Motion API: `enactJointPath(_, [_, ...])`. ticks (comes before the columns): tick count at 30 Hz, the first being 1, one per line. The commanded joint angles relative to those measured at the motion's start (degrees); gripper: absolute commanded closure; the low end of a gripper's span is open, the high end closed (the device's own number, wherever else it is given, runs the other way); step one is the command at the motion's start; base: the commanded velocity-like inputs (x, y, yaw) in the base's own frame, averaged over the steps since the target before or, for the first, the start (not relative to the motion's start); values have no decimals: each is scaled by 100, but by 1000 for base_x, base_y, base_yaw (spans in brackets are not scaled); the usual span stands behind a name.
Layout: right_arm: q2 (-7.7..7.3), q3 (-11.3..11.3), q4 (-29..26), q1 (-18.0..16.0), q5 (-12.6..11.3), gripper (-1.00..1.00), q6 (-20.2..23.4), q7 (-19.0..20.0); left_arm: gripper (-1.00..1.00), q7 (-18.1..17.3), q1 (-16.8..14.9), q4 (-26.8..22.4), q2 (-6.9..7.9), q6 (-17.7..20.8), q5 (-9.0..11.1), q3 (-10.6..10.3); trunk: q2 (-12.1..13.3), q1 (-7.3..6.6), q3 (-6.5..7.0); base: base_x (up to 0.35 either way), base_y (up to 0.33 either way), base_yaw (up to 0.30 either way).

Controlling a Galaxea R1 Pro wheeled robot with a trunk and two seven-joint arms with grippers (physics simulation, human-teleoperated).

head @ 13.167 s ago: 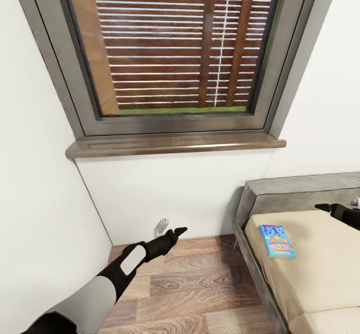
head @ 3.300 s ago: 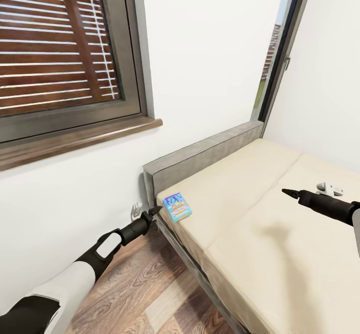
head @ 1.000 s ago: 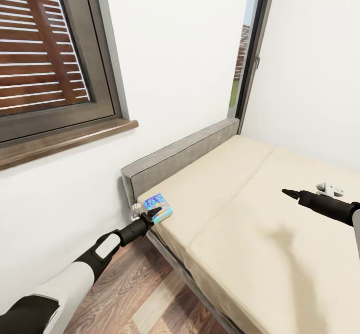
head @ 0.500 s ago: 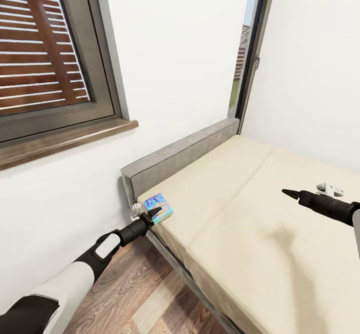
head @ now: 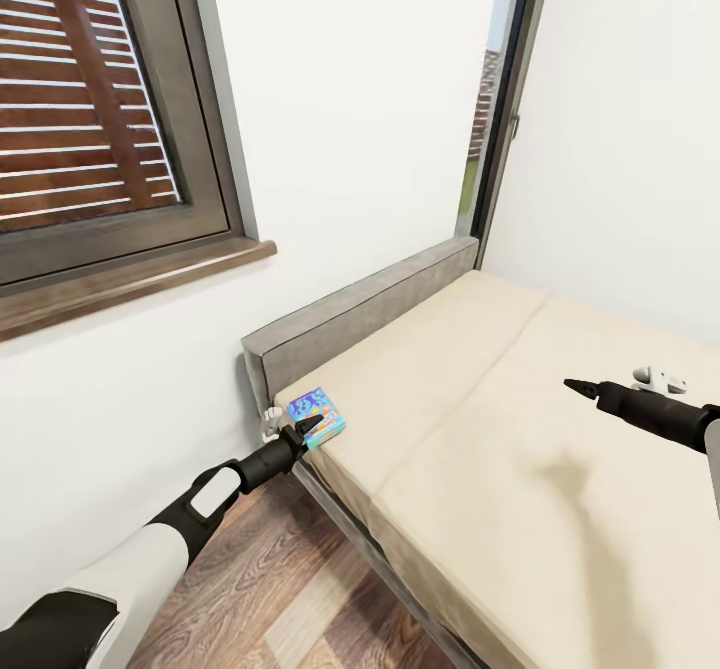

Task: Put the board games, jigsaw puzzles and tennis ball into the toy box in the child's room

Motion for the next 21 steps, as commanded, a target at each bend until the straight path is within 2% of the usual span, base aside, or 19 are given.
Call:
enactJointPath(1, [0,-9,-2,-5,28,-100,26,42,100,-18,-7,-6,-33,36,123,-14,-2,0,-4,0,0,0])
enactJointPath(21, [3,-2,-2,-5,30,-100,26,42,100,-36,-7,-10,-25,-7,123,-14,-2,0,-4,0,0,0])
